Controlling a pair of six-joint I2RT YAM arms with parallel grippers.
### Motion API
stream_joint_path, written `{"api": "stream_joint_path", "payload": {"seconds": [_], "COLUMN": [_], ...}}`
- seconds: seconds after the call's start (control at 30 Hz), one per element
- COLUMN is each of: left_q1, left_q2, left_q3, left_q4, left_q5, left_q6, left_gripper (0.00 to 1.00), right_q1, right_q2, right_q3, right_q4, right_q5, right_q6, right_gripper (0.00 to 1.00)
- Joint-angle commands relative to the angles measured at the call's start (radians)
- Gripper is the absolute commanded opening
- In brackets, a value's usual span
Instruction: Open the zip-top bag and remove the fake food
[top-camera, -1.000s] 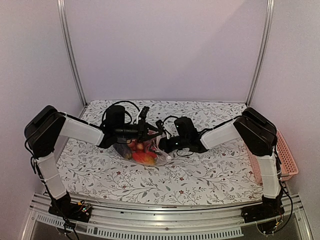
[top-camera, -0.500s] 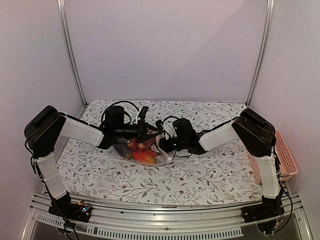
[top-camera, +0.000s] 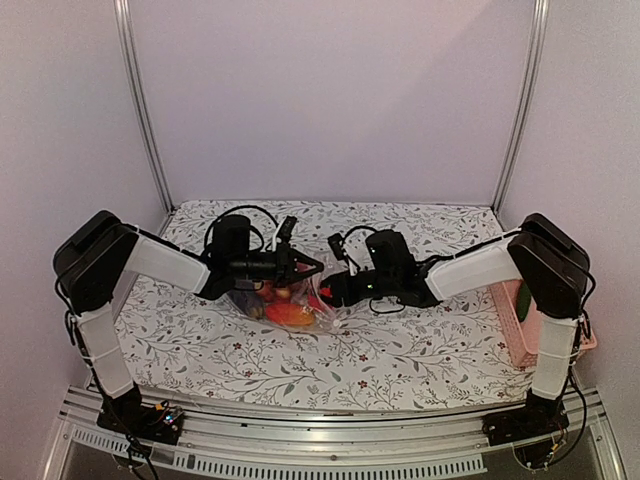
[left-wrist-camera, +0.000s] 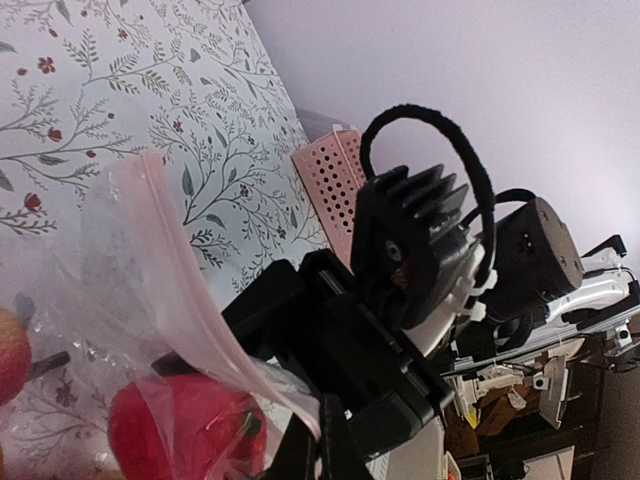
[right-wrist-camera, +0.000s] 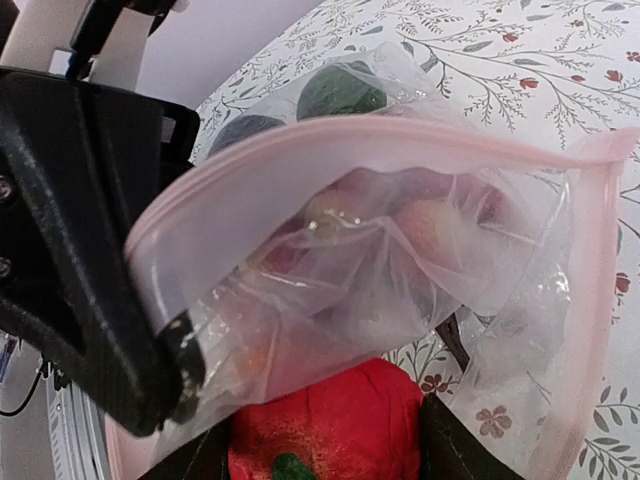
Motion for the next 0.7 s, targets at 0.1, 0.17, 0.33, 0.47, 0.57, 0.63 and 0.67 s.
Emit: {"api": "stream_joint_path", "payload": {"seconds": [0.1, 0.17, 0.33, 0.47, 0.57, 0.63, 0.67], "left_q1": [0.012, 0.012, 0.011, 0.011, 0.011, 0.012, 0.012], "left_q2": [0.038, 0.045, 0.062, 0.074, 0.084, 0.085, 0.086], "left_q3": [0.011, 0.014, 0.026, 0.032, 0.036, 0.037, 0.038], "left_q4": [-0.011, -0.011, -0.003, 0.004, 0.014, 0.017, 0.018], "left_q5": [-0.018, -0.016, -0.009, -0.002, 0.003, 0.003, 0.003], "left_q6": [0.03, 0.031, 0.028, 0.024, 0.019, 0.017, 0.017], "left_gripper": [0.0, 0.0, 0.0, 0.0, 0.0, 0.0, 0.0], "right_q1": [-0.053, -0.068, -0.132, -0.232, -0.346, -0.415, -0.447], "right_q2": [-0.154, -0.21, -0.36, -0.488, -0.555, -0.614, -0.632], "right_q3": [-0.156, -0.201, -0.297, -0.34, -0.371, -0.379, -0.382], "right_q4": [-0.015, -0.021, -0.052, -0.135, -0.19, -0.232, -0.258], "right_q5": [-0.019, -0.025, -0.026, -0.011, -0.005, 0.009, 0.018], "right_q6": [0.016, 0.018, 0.025, 0.01, -0.011, -0.026, -0.037], "right_gripper": [0.38, 0.38, 0.39, 0.39, 0.39, 0.39, 0.39]}}
